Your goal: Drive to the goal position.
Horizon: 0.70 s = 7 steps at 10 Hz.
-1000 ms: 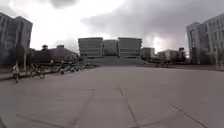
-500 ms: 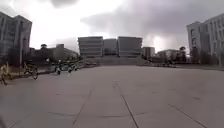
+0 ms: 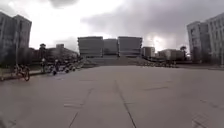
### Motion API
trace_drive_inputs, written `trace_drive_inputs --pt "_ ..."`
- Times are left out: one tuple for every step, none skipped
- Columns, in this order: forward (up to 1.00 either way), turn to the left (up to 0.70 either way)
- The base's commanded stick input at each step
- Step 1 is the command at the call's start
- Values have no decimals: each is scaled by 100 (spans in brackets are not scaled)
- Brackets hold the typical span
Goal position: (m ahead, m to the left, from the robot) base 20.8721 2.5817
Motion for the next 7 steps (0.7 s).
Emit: trace_drive_inputs --pt "100 0" --pt "100 0" --pt "100 0" --pt "100 0" --pt "100 0" --pt "100 0" --pt "100 0"
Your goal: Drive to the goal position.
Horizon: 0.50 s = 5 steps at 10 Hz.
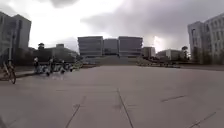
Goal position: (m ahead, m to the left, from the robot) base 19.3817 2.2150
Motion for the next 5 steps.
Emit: trace_drive_inputs --pt "100 0" --pt "100 0" --pt "100 0" --pt "100 0" --pt "100 0"
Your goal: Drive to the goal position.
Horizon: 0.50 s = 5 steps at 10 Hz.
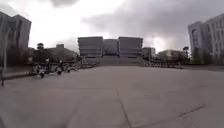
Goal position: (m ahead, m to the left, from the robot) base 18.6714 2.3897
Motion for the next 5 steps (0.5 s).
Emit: trace_drive_inputs --pt "100 0" --pt "100 0" --pt "100 0" --pt "100 0" --pt "100 0"
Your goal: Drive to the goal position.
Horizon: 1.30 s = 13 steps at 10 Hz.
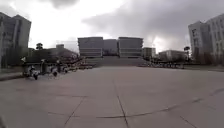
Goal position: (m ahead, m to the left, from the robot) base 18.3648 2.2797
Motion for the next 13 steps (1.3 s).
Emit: trace_drive_inputs --pt "100 0" --pt "100 0" --pt "100 0" --pt "100 0" --pt "100 0" --pt "100 0" --pt "100 0" --pt "100 0" --pt "100 0" --pt "100 0" --pt "100 0" --pt "100 0" --pt "100 0"
